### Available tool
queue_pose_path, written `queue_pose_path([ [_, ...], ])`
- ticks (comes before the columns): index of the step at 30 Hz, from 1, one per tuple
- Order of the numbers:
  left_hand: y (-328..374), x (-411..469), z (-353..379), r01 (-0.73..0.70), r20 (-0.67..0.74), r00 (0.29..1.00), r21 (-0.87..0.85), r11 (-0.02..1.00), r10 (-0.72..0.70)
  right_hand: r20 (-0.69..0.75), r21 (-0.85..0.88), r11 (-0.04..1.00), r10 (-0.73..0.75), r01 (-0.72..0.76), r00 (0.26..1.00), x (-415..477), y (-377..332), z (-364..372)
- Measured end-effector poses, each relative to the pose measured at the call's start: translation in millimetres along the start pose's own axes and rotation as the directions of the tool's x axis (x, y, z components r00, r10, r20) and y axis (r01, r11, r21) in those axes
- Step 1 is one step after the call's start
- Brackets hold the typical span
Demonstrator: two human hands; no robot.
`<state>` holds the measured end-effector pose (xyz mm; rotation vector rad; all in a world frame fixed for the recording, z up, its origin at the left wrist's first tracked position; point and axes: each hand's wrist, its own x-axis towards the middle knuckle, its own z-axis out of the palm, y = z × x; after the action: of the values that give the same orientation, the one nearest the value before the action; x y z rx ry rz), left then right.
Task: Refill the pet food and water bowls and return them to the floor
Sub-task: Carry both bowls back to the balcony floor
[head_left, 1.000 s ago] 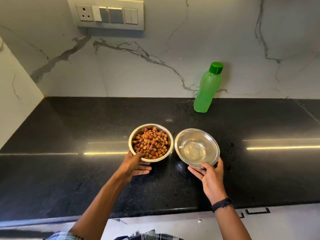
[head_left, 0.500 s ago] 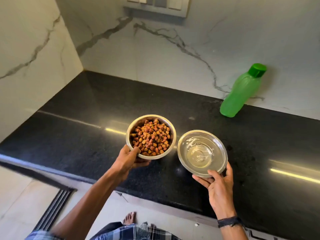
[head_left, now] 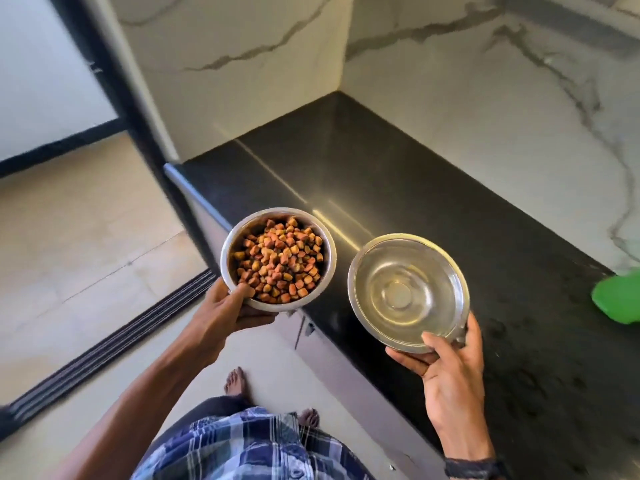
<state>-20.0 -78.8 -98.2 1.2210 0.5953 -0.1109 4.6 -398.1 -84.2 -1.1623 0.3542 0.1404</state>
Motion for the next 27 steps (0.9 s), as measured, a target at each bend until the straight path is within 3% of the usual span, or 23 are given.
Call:
queue_pose_path([
  [10,18.9,-30.5,-168.9,-0.152,-0.331,0.94,-0.179,0.972,0.086,0.339,-0.184,0.98,0.142,-0.083,0.93,13.7,60.3,183.0],
  [19,48.0,-50.3,-309.4,-0.197,-0.562,0.826,-0.219,0.956,0.042,0.51,-0.26,0.953,0.27,-0.152,0.817,7.4,140.7,352.5],
  [27,65.8,-38.2,-391.3,-0.251,-0.669,0.744,-0.287,0.924,-0.005,0.582,-0.351,0.916,0.375,-0.193,0.721,23.8,188.3,473.3],
])
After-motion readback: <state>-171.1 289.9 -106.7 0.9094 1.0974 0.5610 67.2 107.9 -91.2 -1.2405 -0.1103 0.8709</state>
